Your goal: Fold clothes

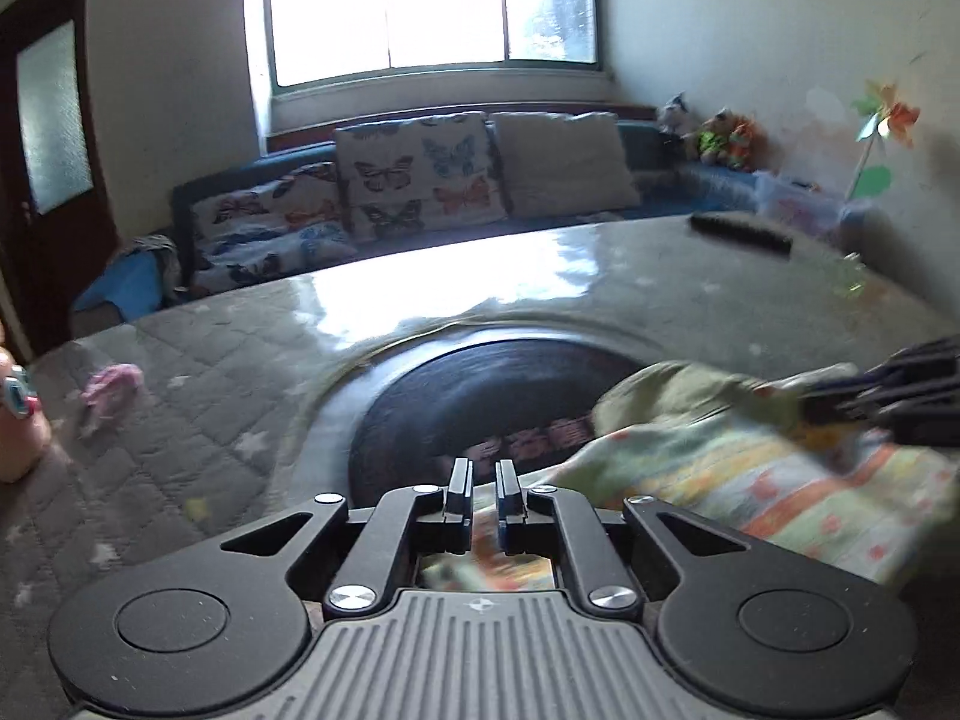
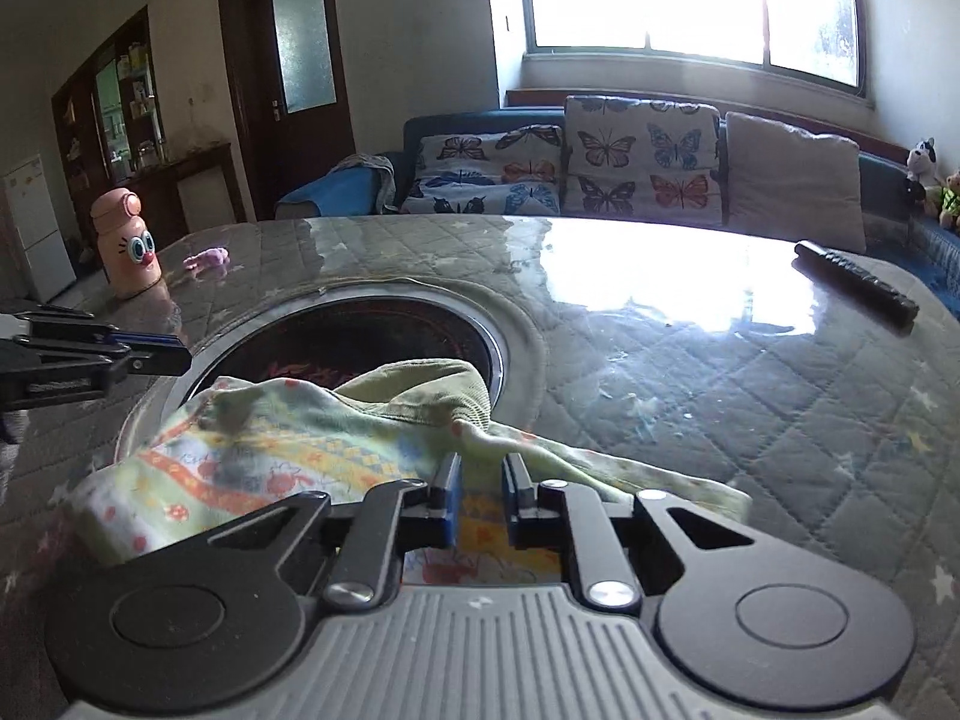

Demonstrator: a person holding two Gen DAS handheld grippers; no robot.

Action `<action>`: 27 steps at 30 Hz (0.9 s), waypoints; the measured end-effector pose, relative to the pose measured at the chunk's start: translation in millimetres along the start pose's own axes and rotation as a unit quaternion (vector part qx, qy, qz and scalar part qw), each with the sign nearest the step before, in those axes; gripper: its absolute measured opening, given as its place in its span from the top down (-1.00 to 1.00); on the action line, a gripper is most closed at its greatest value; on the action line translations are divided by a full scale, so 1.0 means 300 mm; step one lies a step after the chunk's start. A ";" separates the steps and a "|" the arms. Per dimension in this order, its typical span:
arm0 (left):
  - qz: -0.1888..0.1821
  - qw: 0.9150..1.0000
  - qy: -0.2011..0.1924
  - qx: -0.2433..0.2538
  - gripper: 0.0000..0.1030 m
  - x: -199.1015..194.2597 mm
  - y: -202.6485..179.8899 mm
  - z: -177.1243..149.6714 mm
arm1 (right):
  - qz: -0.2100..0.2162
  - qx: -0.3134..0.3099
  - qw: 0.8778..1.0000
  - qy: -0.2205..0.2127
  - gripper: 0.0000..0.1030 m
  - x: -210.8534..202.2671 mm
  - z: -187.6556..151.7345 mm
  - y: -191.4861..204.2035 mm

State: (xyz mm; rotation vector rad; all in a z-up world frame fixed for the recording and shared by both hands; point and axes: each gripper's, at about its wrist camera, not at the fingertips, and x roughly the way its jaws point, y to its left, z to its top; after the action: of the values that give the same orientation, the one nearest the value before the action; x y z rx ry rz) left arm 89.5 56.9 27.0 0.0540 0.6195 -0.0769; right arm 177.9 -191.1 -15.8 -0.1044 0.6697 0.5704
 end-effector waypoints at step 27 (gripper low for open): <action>-0.023 0.998 0.058 -0.008 -0.21 0.206 -0.147 0.024 | 0.015 -0.004 1.000 -0.007 0.65 0.029 0.020 0.049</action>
State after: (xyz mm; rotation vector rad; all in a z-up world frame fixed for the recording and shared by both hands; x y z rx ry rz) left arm 140.0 9.1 -4.2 0.0296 0.7368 -0.1144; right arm 179.0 -173.0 -15.1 -0.0972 0.6569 0.6019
